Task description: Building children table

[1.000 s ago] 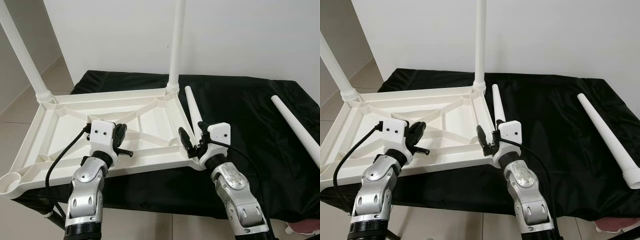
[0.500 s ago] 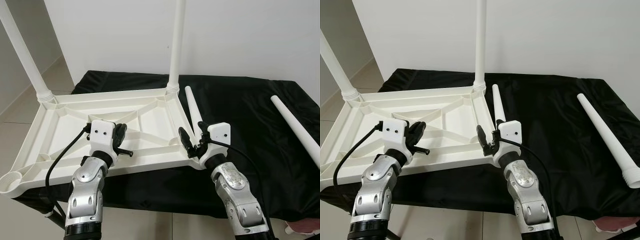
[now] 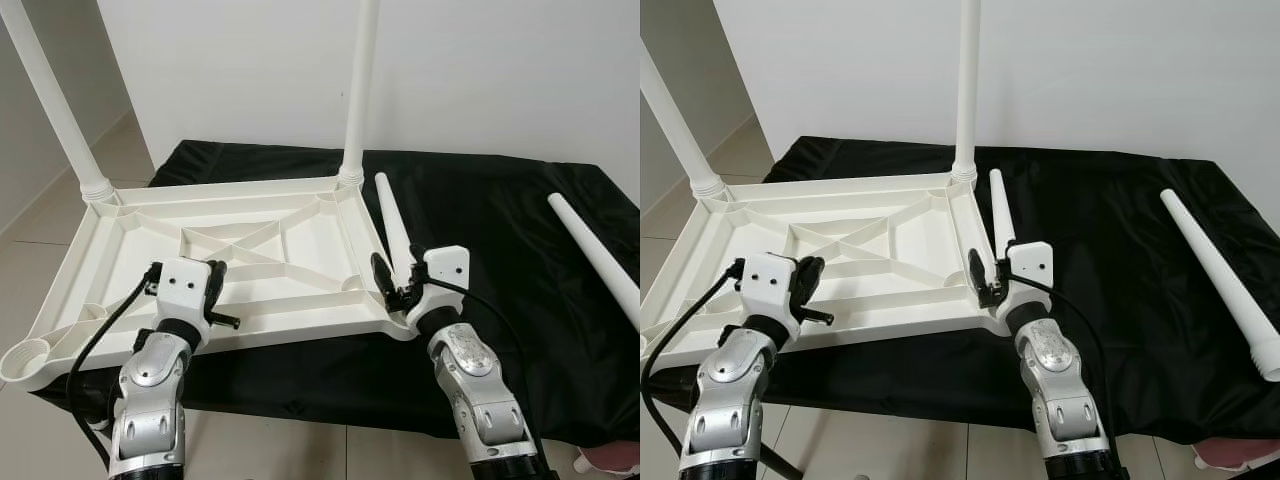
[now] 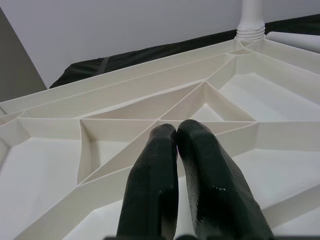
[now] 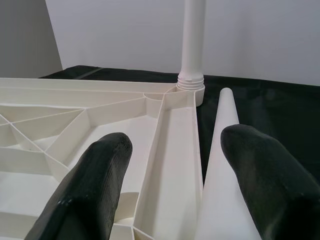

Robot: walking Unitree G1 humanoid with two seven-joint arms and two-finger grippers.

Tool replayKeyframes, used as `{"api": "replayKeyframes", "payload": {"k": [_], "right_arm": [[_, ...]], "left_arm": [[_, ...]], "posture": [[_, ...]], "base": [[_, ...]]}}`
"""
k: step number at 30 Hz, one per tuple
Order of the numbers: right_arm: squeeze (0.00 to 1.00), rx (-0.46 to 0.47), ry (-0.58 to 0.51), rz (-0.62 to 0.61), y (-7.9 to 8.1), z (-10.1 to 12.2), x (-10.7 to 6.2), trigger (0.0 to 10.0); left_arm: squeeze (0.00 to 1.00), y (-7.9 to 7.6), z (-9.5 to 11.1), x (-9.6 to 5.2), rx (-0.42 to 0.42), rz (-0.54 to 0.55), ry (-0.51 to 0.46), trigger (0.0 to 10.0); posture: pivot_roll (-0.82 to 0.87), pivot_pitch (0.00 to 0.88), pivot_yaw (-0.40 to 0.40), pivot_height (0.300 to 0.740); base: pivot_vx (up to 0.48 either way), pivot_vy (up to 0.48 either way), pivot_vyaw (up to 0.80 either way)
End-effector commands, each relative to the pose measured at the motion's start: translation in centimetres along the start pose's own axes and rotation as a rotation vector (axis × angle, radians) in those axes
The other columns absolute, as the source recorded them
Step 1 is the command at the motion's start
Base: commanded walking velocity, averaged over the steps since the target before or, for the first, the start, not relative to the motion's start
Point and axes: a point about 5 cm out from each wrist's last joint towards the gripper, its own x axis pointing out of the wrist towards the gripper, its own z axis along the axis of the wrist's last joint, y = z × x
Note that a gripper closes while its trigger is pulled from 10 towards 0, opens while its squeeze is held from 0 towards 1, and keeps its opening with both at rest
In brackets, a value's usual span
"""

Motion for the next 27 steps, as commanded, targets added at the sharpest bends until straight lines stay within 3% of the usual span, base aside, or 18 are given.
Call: {"api": "replayKeyframes", "payload": {"k": [1,8,12,13,27], "right_arm": [[0.00,-0.002,-0.005,-0.003,-0.1,0.0,0.0,10.0],[0.00,-0.015,0.016,-0.022,-0.6,-0.7,-0.9,10.0],[0.00,-0.030,0.033,-0.068,-1.8,-1.0,-1.8,10.0],[0.00,-0.033,0.034,-0.078,-2.1,-1.0,-1.9,10.0],[0.00,-0.036,-0.002,-0.066,-2.0,-0.2,-1.4,10.0]], "left_arm": [[0.00,1.5,0.0,-0.3,0.005,0.287,-0.005,10.0],[0.00,1.6,-0.2,-0.9,0.023,0.292,-0.005,10.0],[0.00,1.8,-0.5,-1.9,0.024,0.292,0.011,10.0],[0.00,1.8,-0.4,-2.0,0.021,0.293,0.012,10.0],[0.00,1.0,1.4,-2.2,0.037,0.241,-0.054,10.0]], "posture": [[0.08,0.000,0.000,0.740],[0.08,0.000,0.000,0.740],[0.08,0.000,0.000,0.740],[0.08,0.045,-0.070,0.740],[0.09,0.019,-0.070,0.740]], "base": [[0.000,0.000,0.00],[0.000,0.000,0.00],[0.000,0.000,0.00],[0.000,0.000,0.00],[0.000,0.000,0.00]]}}
